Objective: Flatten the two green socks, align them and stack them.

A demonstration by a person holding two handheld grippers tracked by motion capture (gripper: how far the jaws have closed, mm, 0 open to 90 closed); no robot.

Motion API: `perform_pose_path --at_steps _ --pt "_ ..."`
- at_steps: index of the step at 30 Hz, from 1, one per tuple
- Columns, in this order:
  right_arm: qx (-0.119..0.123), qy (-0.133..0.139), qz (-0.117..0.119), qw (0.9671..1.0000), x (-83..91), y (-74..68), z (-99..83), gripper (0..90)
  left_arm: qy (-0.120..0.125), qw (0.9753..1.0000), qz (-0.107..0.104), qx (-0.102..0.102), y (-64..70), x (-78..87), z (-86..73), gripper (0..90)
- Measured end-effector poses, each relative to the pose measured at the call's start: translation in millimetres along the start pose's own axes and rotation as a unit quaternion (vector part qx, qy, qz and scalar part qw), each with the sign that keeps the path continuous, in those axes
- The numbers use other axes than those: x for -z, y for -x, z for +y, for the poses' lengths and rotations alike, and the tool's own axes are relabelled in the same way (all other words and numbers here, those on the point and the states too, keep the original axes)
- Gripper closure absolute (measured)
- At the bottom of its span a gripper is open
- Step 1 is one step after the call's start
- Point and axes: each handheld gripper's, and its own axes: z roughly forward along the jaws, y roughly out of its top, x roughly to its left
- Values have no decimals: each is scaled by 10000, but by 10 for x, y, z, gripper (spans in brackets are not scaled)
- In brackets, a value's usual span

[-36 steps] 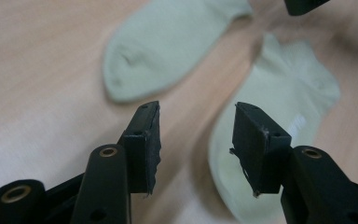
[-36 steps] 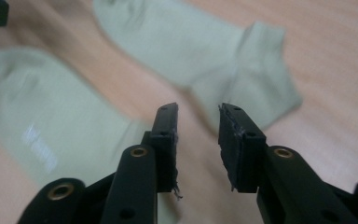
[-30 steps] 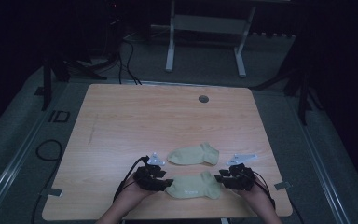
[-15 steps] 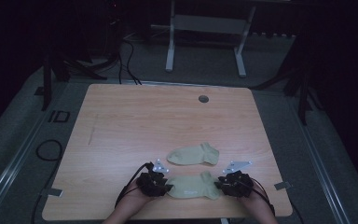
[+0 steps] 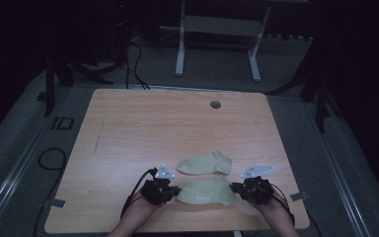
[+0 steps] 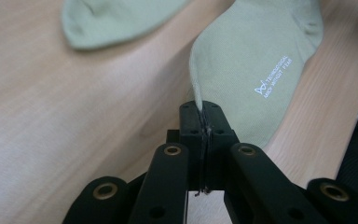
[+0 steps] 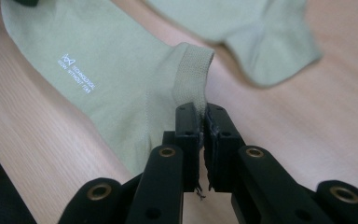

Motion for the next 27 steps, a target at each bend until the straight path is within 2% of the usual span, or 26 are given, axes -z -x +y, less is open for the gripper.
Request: perform_pose_path --at_steps 4,5,9,13,20,22,27 --pt "-10 119 -51 9999 100 80 158 846 110 9999 98 -31 -29 79 143 886" --pt "-7 125 -72 9999 111 103 203 846 123 9999 64 -34 -43 92 183 886" --pt "-9 134 -146 9998 129 197 372 846 295 9995 149 12 -120 178 340 886" --pt "-69 132 -161 9998 113 334 528 846 337 9991 241 23 -182 190 460 885" --pt "-222 25 -315 9993 3 545 696 846 358 9987 347 84 -270 70 585 885" --pt "-309 12 -293 9991 -38 603 704 845 382 9986 309 174 -304 21 589 885" --pt "-490 -152 -272 9983 -185 716 673 845 231 9987 407 191 -356 -130 586 885"
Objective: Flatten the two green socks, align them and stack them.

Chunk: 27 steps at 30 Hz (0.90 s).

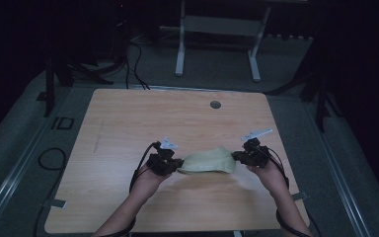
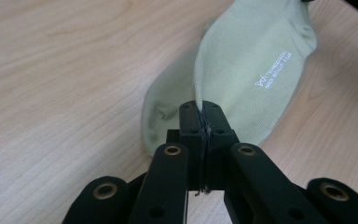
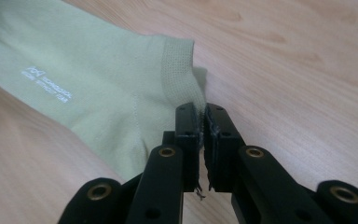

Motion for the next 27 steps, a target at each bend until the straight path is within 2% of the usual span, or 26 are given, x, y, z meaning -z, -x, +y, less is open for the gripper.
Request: perform_pose_path --at_steps 5,9,16,21,24,25,27 --pt "-146 -139 33 9998 -178 81 -41 844 -103 9999 -7 92 -61 -122 -37 885" --pt "-114 -296 -6 9995 -288 96 -48 844 -213 9997 82 76 -76 -207 -64 885" --pt "-142 -342 -46 9993 -383 118 -27 842 -376 9991 168 28 -114 -333 -102 882" --pt "-148 -455 -49 9988 -464 118 -44 839 -341 9990 262 97 -147 -380 -129 881" --pt "-188 -471 -13 9987 -505 124 -75 831 -360 9989 226 173 -186 -405 -150 879" --pt "-202 -474 7 9987 -515 127 -83 816 -389 9988 201 210 -196 -412 -155 866" --pt "-230 -478 -16 9986 -513 135 -85 762 -375 9989 122 251 -212 -391 -146 757"
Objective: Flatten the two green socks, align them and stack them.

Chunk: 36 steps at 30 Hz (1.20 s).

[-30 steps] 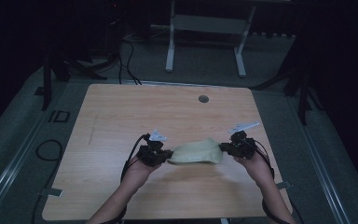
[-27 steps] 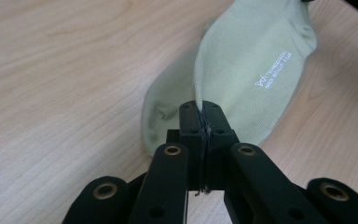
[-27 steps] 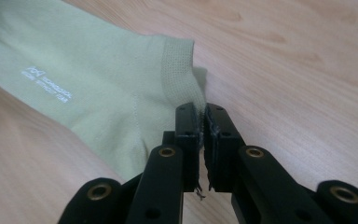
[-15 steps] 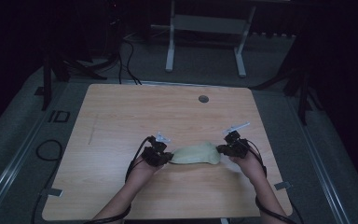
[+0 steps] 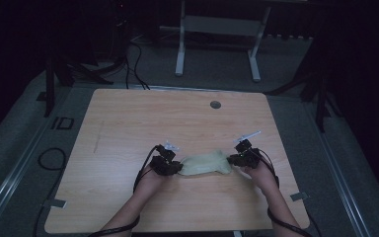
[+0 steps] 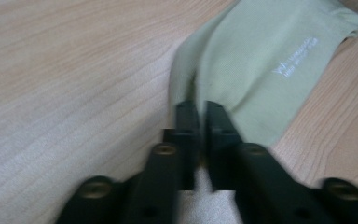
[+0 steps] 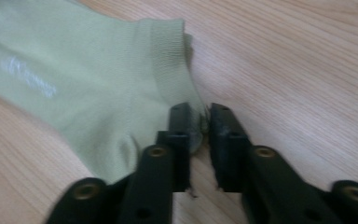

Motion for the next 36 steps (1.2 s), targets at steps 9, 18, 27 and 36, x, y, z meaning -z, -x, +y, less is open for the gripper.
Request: perform_pose_path --at_steps 9,18,27,36 --pt "-32 380 90 9992 225 -94 3 707 451 9983 200 -301 158 261 93 704" --pt "281 301 342 9986 129 -358 -75 722 313 9982 126 -496 277 122 101 859" --pt "220 181 404 9988 1 -320 -151 728 76 9993 303 -211 87 -103 42 878" --pt "393 173 439 9981 -82 -445 -62 725 101 9989 450 -81 -45 -17 -16 869"
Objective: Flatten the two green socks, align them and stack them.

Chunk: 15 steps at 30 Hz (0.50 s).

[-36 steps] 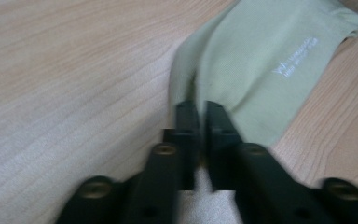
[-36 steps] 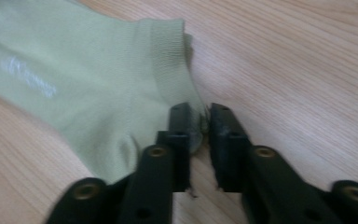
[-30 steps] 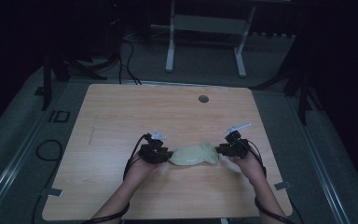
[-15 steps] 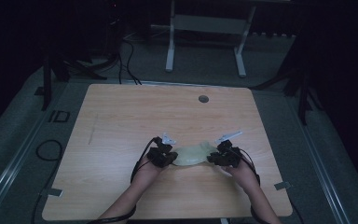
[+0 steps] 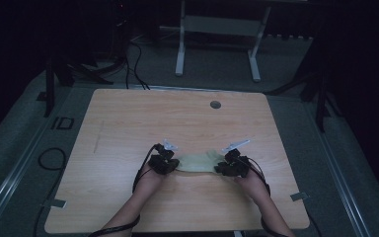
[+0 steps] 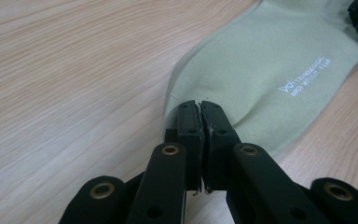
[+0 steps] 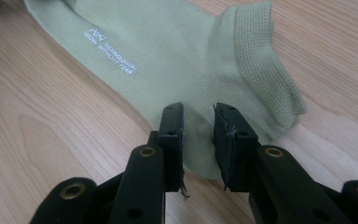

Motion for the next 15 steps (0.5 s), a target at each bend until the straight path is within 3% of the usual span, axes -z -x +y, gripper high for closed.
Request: perform_pose_path --at_steps 4,6,7,8,11,15 --pt "-5 -17 42 10000 -10 -14 31 676 69 9998 -158 -40 8 14 -10 792" --pt "1 -19 56 10000 -4 -18 36 646 103 9997 -202 -52 17 29 -6 702" --pt "18 -5 77 10000 9 -26 44 622 246 9991 -329 -65 32 79 4 702" --pt "61 78 78 9999 54 -46 59 563 313 9989 -353 -57 41 108 9 628" --pt "56 292 48 9995 139 -69 84 473 517 9977 -424 -69 87 181 14 530" --pt "20 465 -3 9989 220 -73 96 346 580 9965 -579 -182 158 235 -7 363"
